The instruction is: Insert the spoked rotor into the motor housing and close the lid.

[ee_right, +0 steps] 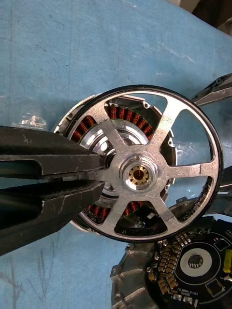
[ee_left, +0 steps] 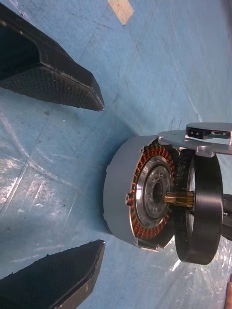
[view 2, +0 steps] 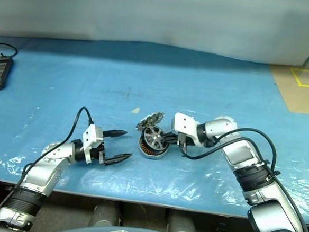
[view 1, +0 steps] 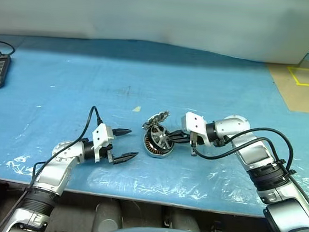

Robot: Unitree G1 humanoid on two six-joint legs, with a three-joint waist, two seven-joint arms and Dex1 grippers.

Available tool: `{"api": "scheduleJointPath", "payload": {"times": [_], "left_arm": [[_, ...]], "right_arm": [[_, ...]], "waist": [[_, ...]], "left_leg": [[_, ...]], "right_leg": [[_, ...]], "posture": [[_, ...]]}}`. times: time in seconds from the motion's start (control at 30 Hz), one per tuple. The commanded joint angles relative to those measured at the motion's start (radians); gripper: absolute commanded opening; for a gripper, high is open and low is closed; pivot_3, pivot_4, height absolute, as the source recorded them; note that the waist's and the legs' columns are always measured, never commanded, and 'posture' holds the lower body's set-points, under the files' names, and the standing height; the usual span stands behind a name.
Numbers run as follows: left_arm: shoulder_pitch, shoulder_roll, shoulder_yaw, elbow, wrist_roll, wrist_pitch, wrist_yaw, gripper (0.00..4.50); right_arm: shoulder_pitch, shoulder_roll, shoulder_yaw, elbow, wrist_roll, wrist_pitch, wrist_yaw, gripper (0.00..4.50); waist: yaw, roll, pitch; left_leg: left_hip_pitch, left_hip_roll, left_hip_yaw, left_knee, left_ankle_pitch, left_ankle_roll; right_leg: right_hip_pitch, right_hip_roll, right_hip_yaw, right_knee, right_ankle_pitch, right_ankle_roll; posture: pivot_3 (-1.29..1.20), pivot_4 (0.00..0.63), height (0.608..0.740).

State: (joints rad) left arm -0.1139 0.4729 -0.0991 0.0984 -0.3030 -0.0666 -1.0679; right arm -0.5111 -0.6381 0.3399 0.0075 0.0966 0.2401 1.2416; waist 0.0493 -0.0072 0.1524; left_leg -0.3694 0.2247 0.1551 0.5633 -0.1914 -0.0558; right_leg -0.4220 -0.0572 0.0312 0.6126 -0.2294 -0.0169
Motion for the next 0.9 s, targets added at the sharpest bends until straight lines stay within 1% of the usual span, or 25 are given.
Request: {"api": "scheduleJointPath", "payload": {"times": [0.03,0.33,0.47,0.57,0.67,0.83,0.9], "left_arm": [[0.006,0.004,0.003,-0.048,-0.004,0.001,0.007,4.5],[0.001,0.009,0.007,-0.065,-0.007,0.022,0.011,4.5],[-0.003,0.009,0.009,-0.057,-0.006,0.02,0.008,4.5],[-0.003,0.01,0.01,-0.05,-0.006,0.016,0.004,4.5],[-0.006,0.009,0.01,-0.036,-0.004,0.008,0.001,4.5],[-0.01,0.006,0.011,-0.006,-0.002,-0.014,-0.008,4.5],[-0.01,0.006,0.011,-0.001,-0.002,-0.021,-0.01,4.5]], "right_arm": [[-0.025,-0.01,-0.015,-0.01,-0.008,-0.021,-0.001,0.1],[-0.033,-0.007,-0.015,0.0,-0.015,-0.023,0.0,0.1],[-0.036,-0.007,-0.016,0.004,-0.021,-0.028,-0.006,1.08],[-0.033,-0.012,-0.019,0.006,-0.03,-0.048,-0.012,2.12],[-0.032,-0.014,-0.025,0.003,-0.024,-0.051,-0.007,2.12],[-0.033,0.004,-0.052,-0.031,0.041,-0.004,0.008,2.12],[-0.035,0.013,-0.052,-0.031,0.05,0.006,0.001,1.76]], "waist": [[0.0,0.0,0.0],[0.0,0.0,0.0],[0.0,0.0,0.0],[0.0,0.0,0.0],[0.0,0.0,0.0],[0.0,0.0,0.0],[0.0,0.0,0.0]], "left_leg": [[0.0,0.0,0.0,0.0,0.0,0.0],[0.0,0.0,0.0,0.0,0.0,0.0],[0.0,0.0,0.0,0.001,0.0,0.0],[0.0,0.0,0.0,0.001,0.0,0.0],[0.0,0.0,0.0,0.001,0.0,0.0],[0.0,0.0,0.0,0.001,0.0,0.0],[0.0,0.0,0.0,0.001,0.0,0.0]], "right_leg": [[0.0,0.0,0.0,0.0,0.0,0.0],[0.0,0.0,0.0,0.001,0.0,0.0],[0.0,0.0,0.0,0.001,0.0,0.0],[0.0,0.0,0.0,0.002,0.0,0.0],[0.0,0.0,0.0,0.002,0.0,0.0],[0.0,0.0,0.0,0.002,0.0,0.0],[0.0,0.0,0.0,0.002,0.0,0.0]], "posture": [[0.0,0.15,0.74],[0.0,0.15,0.74],[0.0,0.15,0.74],[0.0,0.15,0.74],[0.0,0.15,0.74],[0.0,0.15,0.74],[0.0,0.15,0.74]]}}
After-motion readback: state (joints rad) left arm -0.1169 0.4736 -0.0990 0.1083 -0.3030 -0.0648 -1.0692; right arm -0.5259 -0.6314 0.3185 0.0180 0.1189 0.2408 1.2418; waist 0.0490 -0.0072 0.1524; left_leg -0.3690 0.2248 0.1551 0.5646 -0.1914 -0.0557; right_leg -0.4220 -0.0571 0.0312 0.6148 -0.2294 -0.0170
